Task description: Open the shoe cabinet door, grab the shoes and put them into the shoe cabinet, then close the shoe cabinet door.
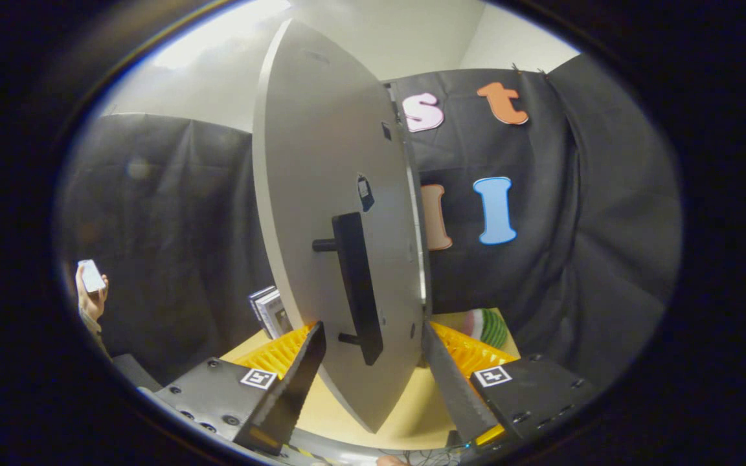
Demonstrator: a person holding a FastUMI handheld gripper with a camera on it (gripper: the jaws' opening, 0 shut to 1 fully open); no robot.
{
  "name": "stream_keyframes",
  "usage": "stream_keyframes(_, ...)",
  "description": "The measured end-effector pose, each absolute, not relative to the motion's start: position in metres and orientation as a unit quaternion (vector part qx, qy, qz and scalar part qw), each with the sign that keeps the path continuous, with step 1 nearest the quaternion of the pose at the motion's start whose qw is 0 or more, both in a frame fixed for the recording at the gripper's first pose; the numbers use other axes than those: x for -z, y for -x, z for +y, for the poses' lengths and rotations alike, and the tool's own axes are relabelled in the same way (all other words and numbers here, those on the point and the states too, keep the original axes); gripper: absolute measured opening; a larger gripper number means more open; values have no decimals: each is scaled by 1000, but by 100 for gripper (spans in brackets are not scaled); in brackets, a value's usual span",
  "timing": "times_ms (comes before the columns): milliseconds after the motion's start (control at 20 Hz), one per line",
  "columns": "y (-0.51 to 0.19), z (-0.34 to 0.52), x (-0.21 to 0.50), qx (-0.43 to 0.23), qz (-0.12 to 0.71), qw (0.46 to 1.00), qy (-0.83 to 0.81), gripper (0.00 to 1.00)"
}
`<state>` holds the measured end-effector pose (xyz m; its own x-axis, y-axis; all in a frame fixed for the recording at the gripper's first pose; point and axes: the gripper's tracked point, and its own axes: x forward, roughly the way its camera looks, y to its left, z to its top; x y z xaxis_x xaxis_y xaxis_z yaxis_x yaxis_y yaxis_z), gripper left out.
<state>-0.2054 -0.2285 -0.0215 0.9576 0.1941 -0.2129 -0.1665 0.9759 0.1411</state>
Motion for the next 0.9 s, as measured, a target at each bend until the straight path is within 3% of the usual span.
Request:
stream_keyframes(400, 174, -161, 30, -136, 118, 981, -71, 95)
stream_keyframes(900, 123, -105, 37, -140, 111, 979, -98, 95)
